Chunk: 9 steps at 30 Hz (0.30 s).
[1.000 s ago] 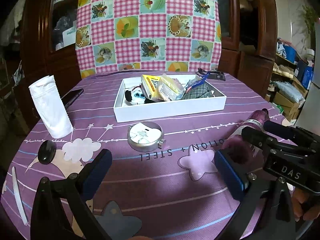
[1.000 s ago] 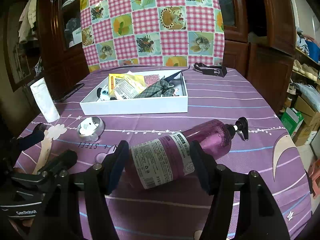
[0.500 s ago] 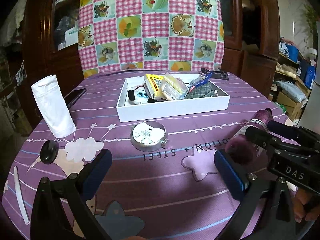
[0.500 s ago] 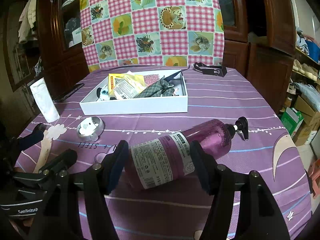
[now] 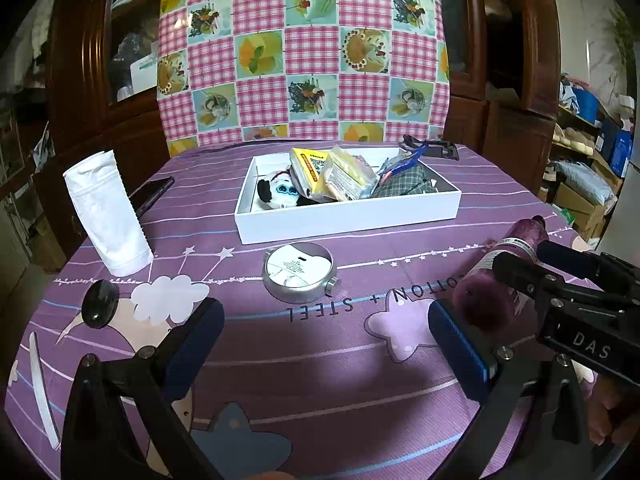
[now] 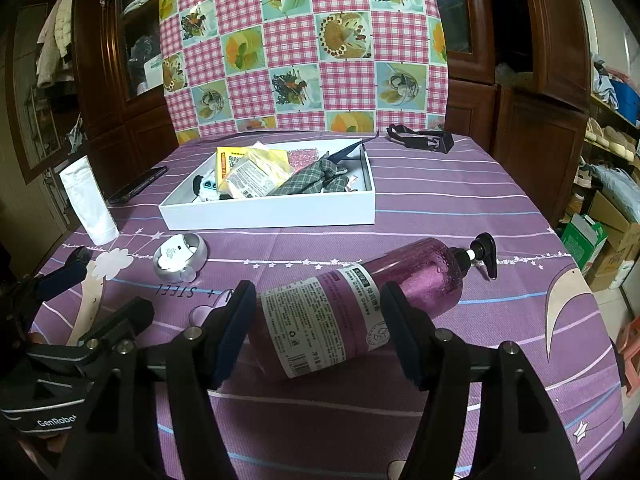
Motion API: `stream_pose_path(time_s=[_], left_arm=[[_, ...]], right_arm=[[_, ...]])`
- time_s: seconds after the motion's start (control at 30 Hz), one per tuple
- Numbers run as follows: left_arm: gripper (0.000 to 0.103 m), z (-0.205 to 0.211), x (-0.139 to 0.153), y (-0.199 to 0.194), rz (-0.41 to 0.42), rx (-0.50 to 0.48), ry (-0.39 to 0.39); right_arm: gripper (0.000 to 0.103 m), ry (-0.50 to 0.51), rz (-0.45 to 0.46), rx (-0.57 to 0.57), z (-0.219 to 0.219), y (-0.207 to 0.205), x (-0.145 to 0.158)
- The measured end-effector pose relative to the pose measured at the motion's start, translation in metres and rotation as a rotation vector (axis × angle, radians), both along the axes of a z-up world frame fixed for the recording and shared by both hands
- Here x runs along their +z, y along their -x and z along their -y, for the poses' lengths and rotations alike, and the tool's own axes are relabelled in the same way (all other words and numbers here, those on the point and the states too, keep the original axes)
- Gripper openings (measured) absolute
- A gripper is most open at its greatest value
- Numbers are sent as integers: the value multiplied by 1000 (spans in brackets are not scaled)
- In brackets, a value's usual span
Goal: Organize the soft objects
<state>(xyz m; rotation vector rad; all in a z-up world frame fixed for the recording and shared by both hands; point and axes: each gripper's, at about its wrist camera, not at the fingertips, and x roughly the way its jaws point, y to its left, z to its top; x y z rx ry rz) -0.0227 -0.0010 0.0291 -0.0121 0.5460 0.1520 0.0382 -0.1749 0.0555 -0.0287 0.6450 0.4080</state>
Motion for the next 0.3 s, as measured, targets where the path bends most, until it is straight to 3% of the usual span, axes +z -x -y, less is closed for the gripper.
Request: stream_pose_path(time_s=[0.17,0.3], left_arm=[[103,1,2,3,21,-7,6],[103,4,-1,0,-13,-29,8]], right_arm=[[66,0,0,1,0,0,0],[66,2,1,1,0,0,0]])
